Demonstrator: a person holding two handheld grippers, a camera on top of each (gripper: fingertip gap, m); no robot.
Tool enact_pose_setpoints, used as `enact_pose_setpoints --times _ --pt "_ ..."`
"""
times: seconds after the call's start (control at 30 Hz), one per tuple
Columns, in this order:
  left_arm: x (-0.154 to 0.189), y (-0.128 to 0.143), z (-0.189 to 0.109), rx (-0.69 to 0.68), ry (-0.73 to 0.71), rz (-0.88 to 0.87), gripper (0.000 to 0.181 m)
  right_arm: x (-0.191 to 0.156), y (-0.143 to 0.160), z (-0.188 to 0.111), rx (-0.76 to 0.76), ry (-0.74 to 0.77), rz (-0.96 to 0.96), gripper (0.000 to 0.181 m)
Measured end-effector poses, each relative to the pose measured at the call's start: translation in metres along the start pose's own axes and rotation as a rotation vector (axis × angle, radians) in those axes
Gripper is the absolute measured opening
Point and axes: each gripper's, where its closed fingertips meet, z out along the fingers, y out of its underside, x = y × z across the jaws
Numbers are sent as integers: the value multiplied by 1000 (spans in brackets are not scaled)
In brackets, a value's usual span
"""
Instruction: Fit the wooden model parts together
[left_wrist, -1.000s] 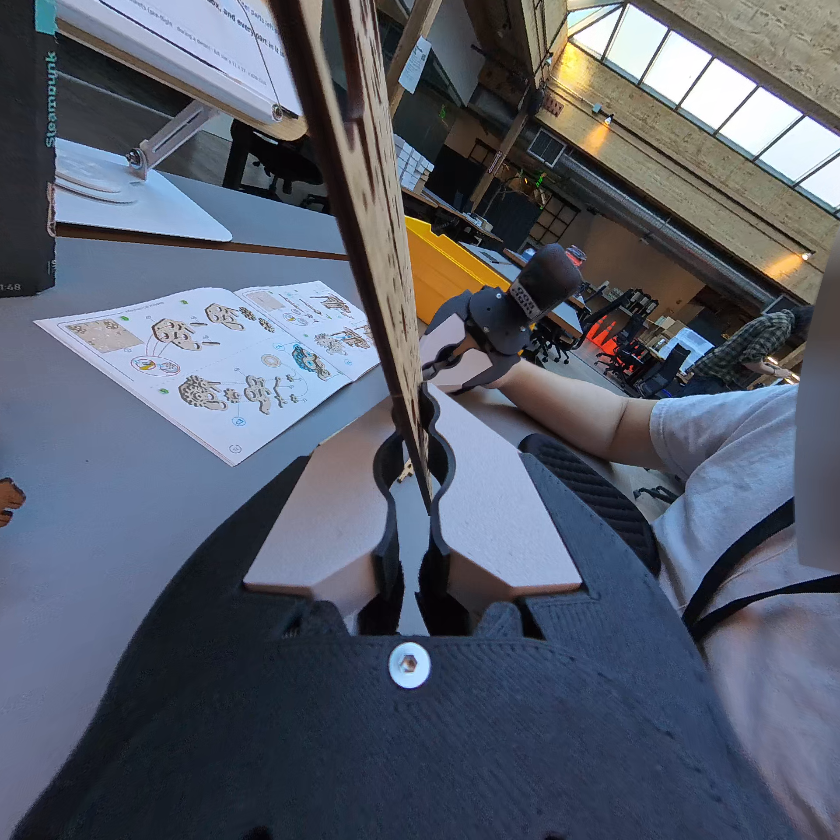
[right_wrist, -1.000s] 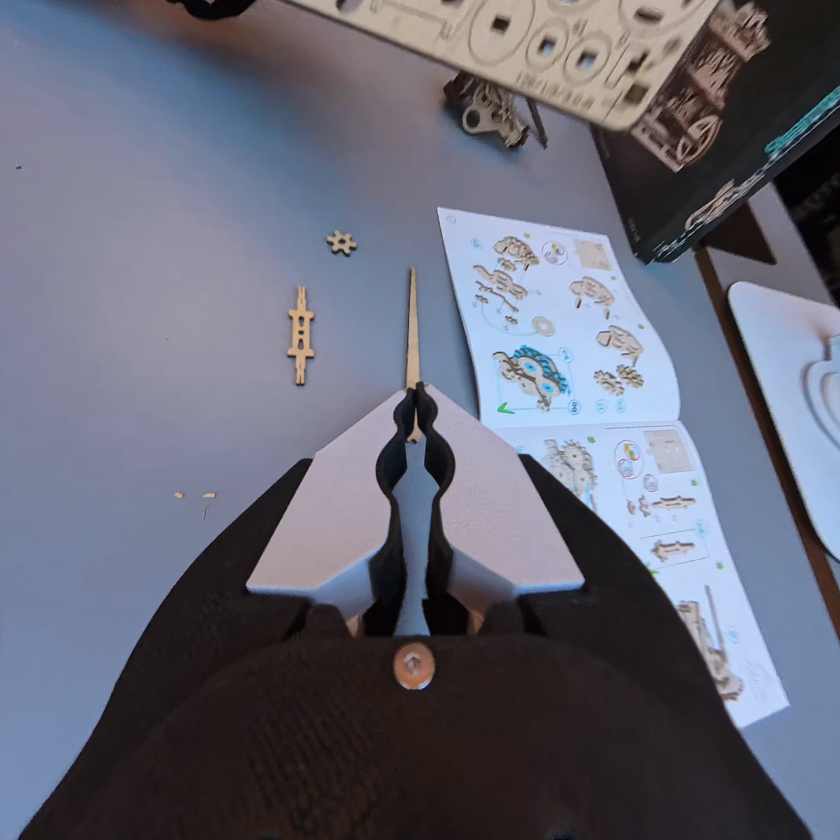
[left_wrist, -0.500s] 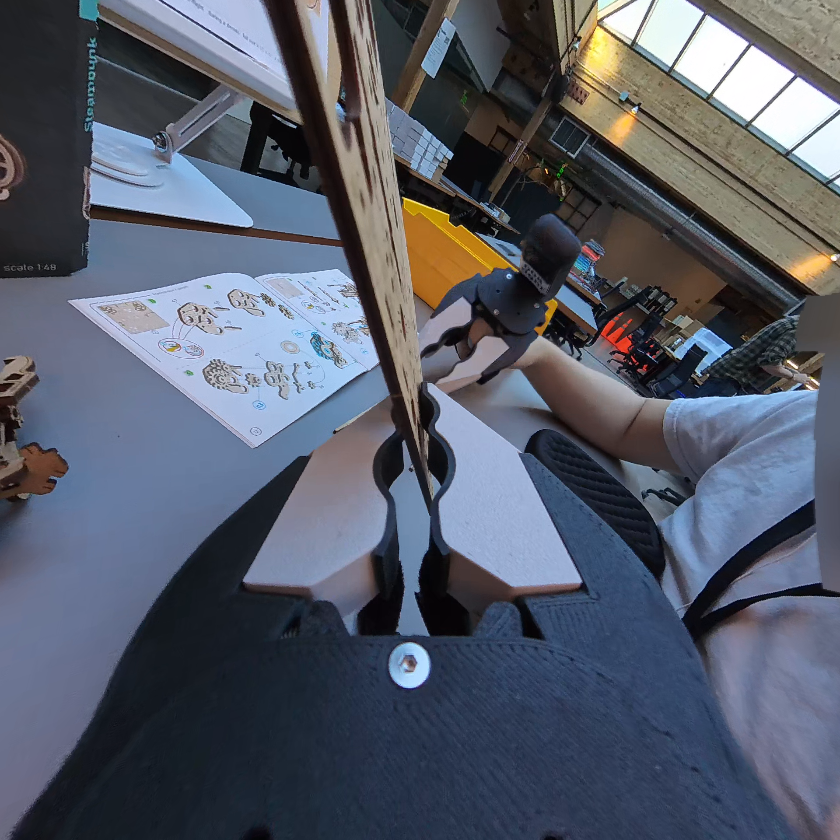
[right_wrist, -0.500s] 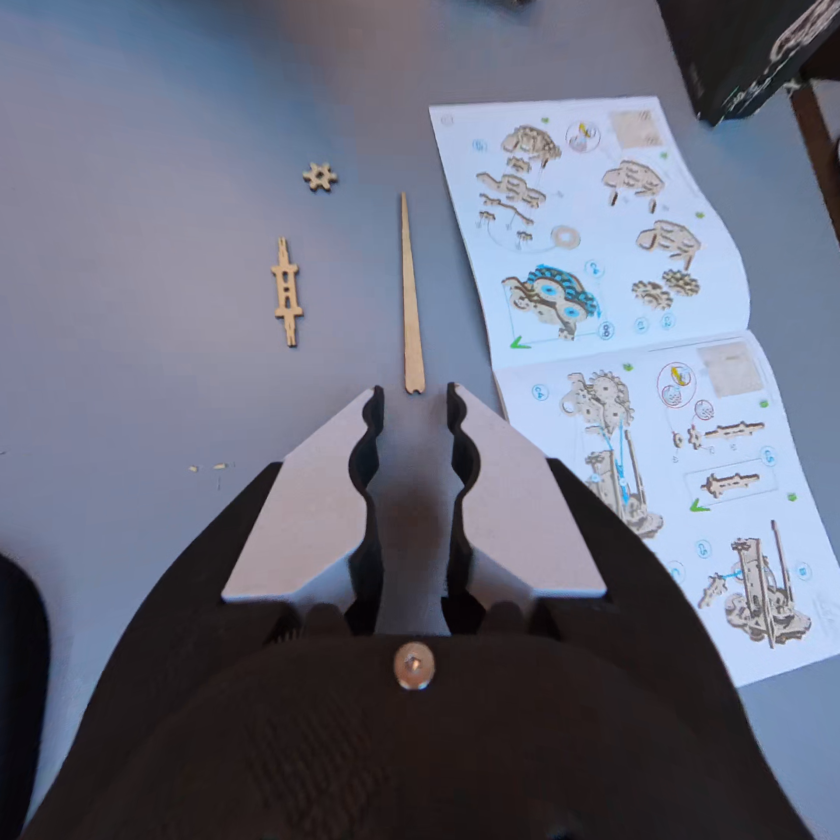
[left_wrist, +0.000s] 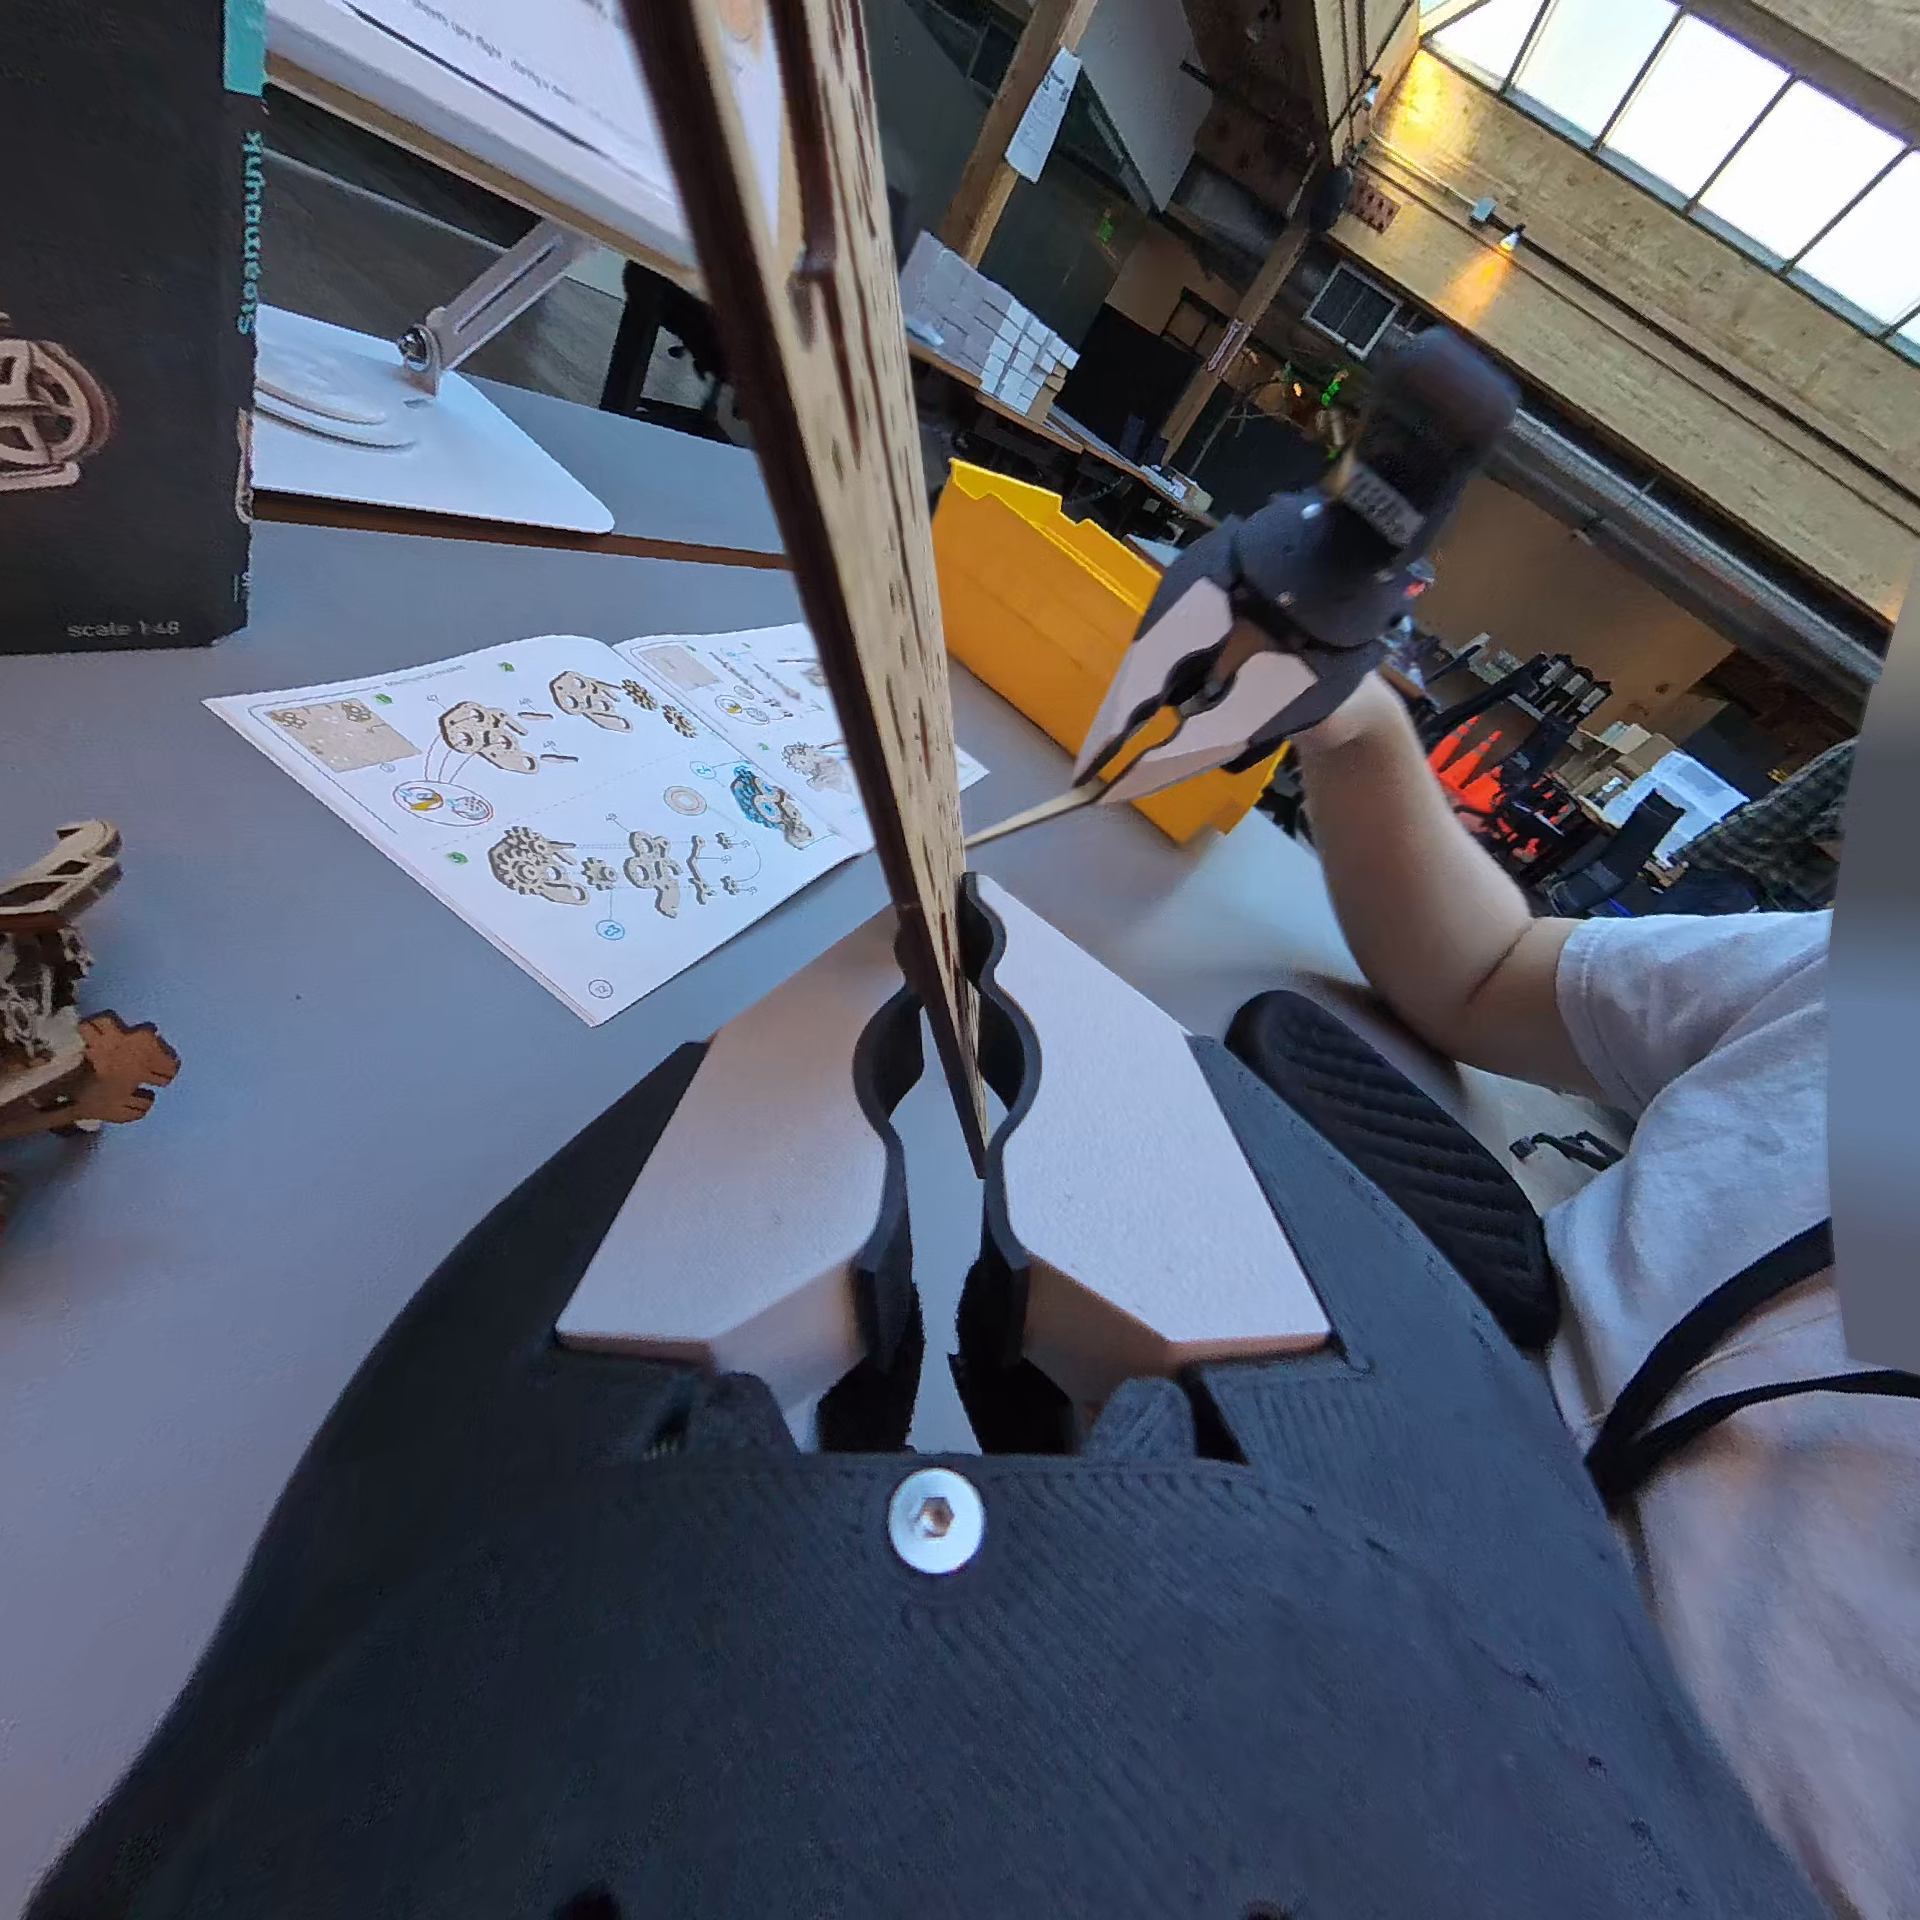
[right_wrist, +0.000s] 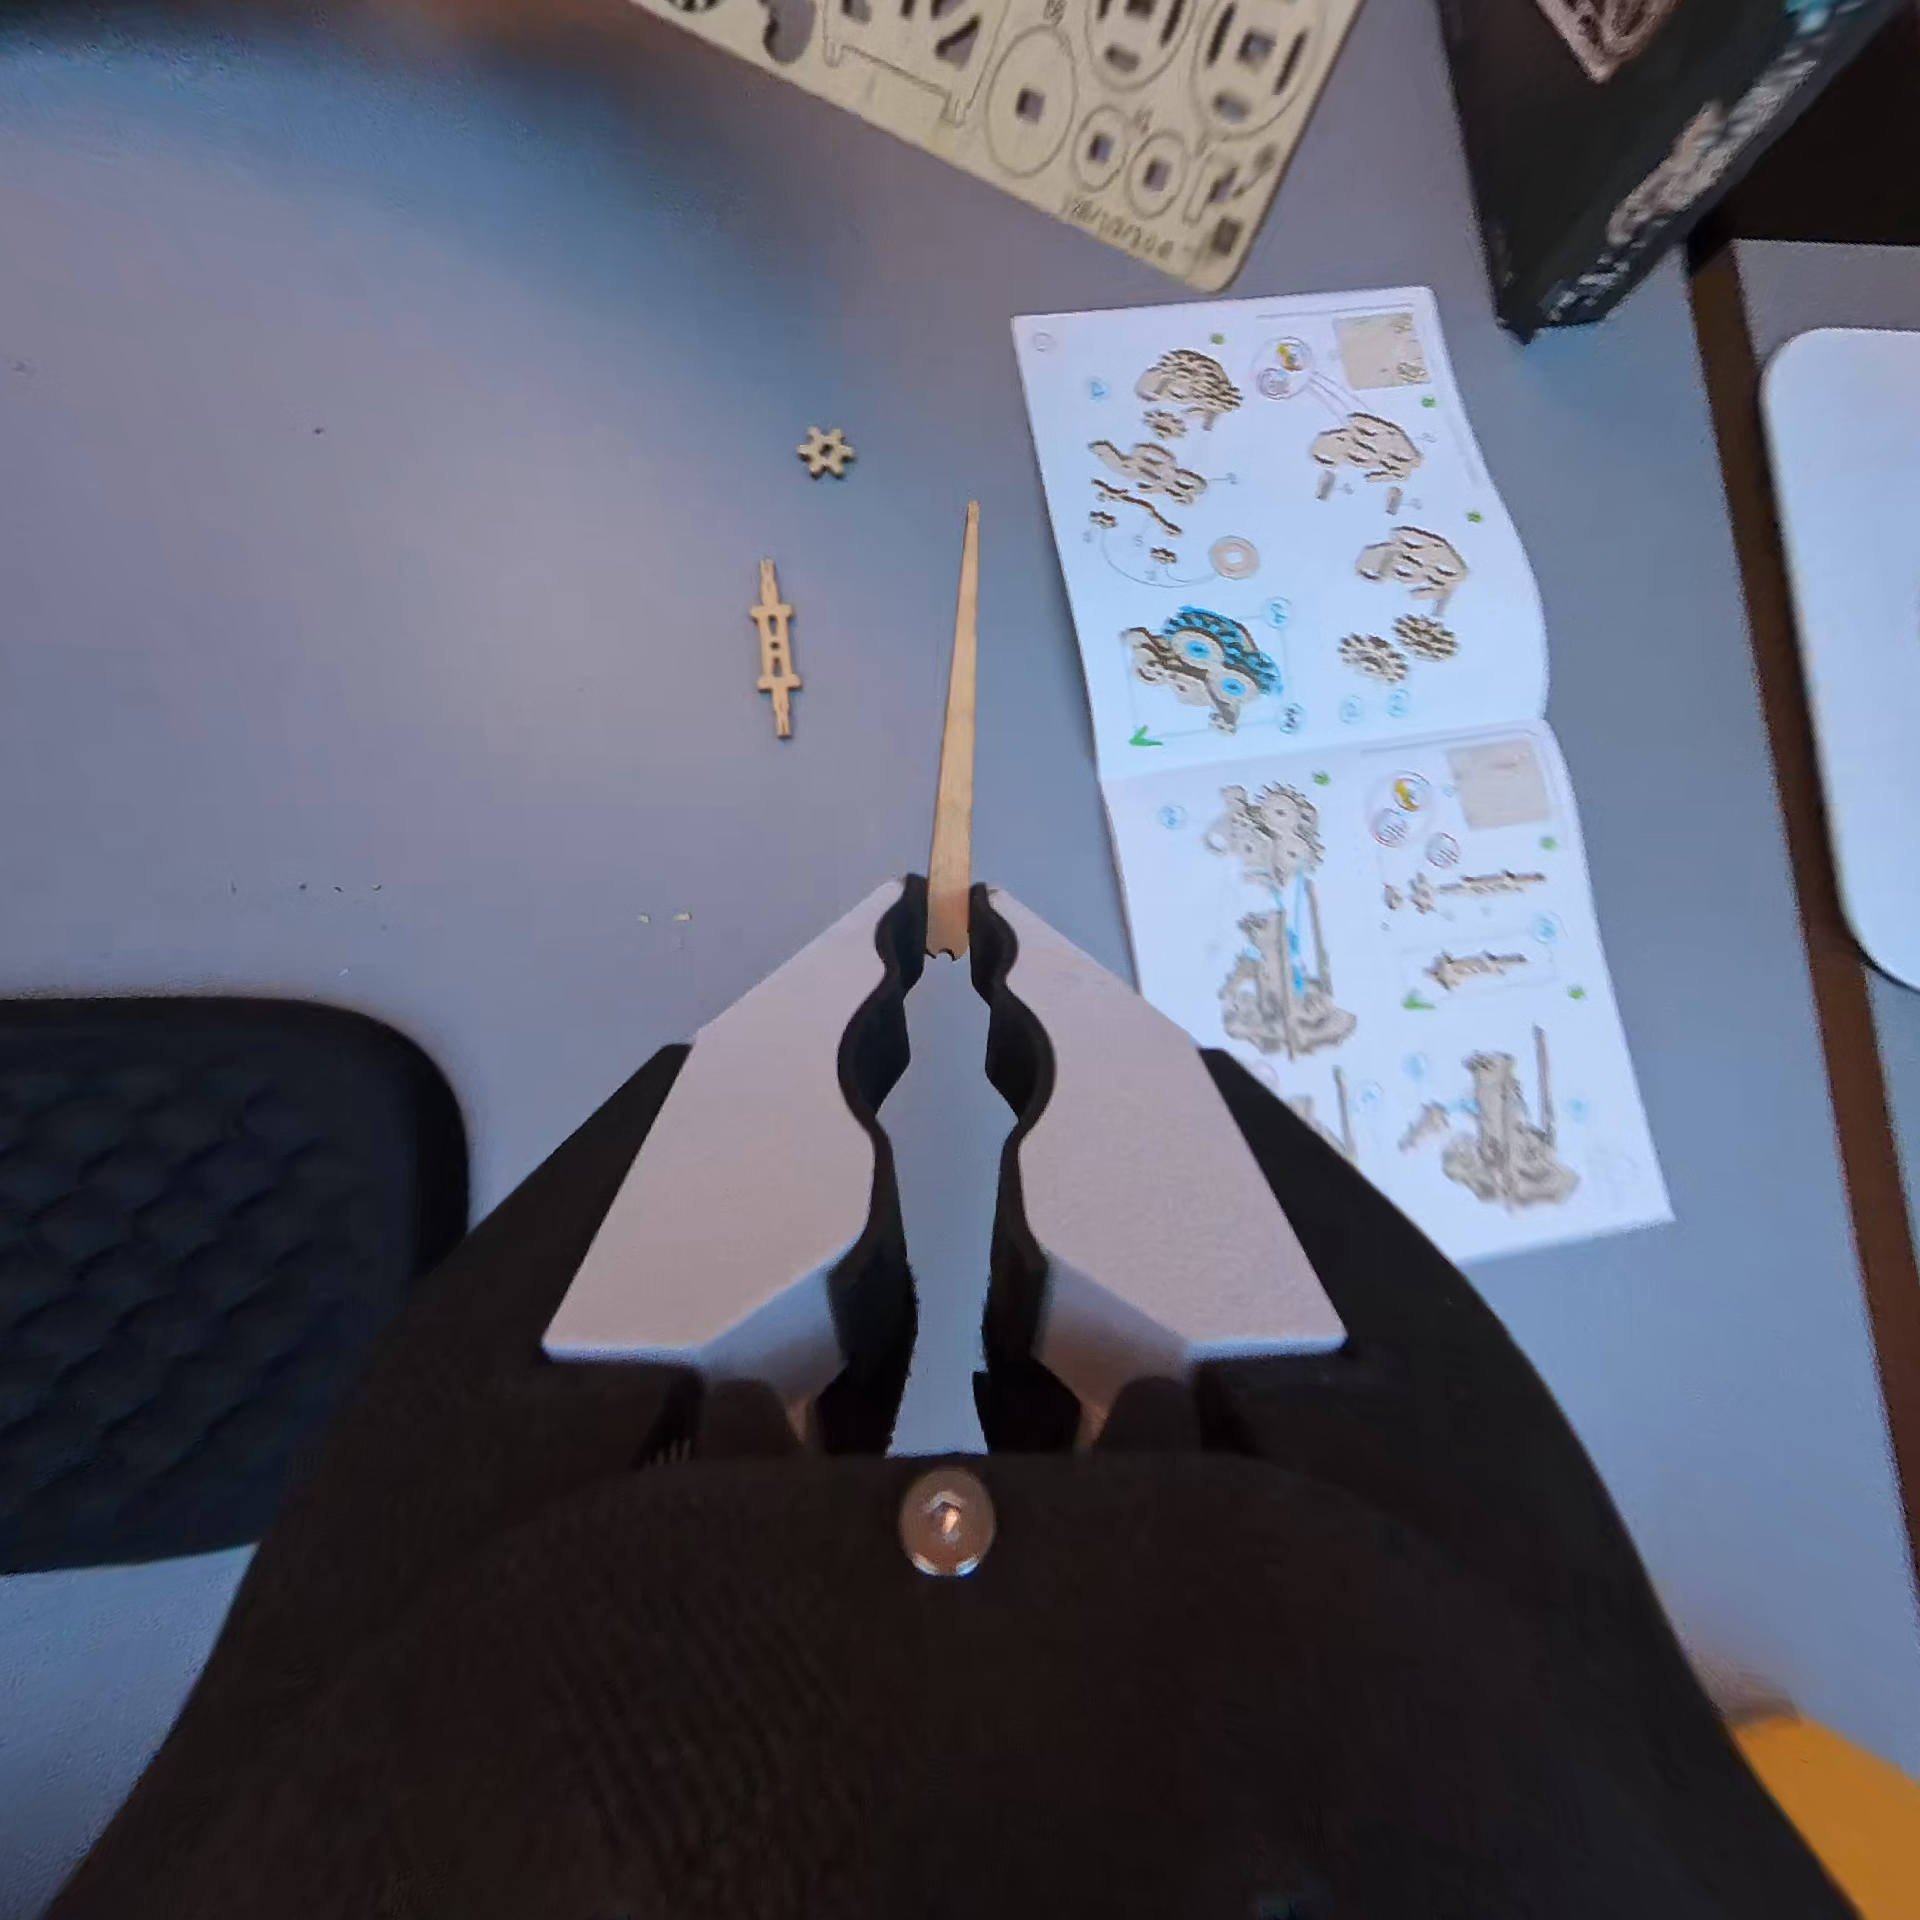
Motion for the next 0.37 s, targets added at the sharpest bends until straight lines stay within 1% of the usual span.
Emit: enact_pose_setpoints --times 0.03,0.1,0.17,0.23,0.37 --pt "-3 3 2 -13 -26 6 0 4 -2 -14 -18 49 20 7" --pt "-9 9 6 -44 -89 29 0 -5 -11 -38 -8 47 80 6" --pt "-11 17 12 -73 -130 33 0 -11 -14 -52 -37 82 85 6" --pt "-7 22 19 -83 -121 5 0 -20 -12 -56 -88 102 75 6" --pt "4 30 32 -97 -93 -42 0 -32 -17 -46 -120 105 84 6"
